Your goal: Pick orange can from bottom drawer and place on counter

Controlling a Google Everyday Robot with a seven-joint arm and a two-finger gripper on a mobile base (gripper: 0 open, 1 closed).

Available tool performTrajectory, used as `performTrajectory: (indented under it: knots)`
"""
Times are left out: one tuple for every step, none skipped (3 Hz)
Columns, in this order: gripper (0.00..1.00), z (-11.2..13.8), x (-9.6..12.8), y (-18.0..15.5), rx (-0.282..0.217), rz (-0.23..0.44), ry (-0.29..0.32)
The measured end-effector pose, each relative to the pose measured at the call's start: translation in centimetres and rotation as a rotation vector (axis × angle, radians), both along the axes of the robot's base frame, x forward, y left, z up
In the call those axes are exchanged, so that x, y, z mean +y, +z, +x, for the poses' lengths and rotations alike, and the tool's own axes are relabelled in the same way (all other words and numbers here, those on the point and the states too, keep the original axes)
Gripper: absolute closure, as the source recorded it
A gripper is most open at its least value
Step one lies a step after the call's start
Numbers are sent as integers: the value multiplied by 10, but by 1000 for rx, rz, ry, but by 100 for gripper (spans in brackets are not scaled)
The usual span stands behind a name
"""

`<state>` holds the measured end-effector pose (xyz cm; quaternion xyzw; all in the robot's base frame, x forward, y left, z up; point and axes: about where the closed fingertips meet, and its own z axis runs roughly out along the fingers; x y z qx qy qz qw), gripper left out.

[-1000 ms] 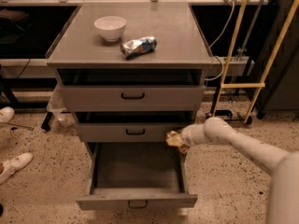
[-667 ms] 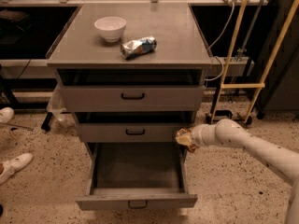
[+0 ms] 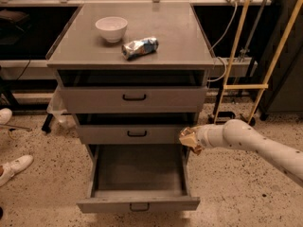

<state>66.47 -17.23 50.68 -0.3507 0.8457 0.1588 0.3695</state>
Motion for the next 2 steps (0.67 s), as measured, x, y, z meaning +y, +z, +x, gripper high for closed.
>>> performTrajectory:
  knots:
    - [100, -46, -20, 88, -118, -12, -72]
    - [100, -88, -26, 200, -253, -17, -120]
